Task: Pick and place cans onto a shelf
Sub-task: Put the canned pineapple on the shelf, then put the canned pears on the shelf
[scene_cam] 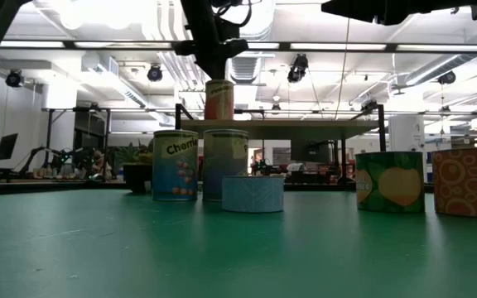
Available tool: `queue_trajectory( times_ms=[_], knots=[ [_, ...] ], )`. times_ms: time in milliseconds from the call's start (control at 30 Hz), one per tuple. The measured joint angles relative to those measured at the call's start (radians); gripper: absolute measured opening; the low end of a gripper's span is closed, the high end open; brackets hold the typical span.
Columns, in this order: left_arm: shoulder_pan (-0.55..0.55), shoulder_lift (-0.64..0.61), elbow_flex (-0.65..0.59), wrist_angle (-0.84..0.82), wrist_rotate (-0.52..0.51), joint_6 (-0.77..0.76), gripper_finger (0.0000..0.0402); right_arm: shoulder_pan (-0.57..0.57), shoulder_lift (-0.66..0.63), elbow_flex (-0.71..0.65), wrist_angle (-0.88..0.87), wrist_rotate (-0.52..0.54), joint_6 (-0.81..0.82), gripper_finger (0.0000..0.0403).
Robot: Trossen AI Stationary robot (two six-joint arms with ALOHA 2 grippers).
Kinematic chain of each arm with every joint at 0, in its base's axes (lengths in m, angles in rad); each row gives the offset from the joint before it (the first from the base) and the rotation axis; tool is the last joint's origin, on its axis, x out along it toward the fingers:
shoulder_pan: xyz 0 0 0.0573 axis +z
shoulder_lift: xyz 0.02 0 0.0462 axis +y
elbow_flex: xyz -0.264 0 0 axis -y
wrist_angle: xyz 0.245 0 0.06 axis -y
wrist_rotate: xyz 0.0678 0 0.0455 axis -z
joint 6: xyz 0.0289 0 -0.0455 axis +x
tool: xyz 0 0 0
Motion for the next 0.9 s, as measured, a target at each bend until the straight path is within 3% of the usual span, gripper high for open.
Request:
queue_trajectory(
  times_ms=[533, 767, 900],
  knots=[
    [-0.025, -0.042, -0.001, 0.025, -0.003, 0.006, 0.0, 0.0, 0.0, 0.0, 0.0, 0.0, -0.01, 0.0013],
    [-0.204, -0.073, -0.012, 0.09, -0.004, 0.148, 0.0, 0.0, 0.0, 0.0, 0.0, 0.0, 0.005, 0.0013],
    [-0.348, -0.087, -0.101, 0.171, -0.001, 0.284, 0.0, 0.0, 0.0, 0.0, 0.0, 0.0, 0.041, 0.0013]
  ],
)
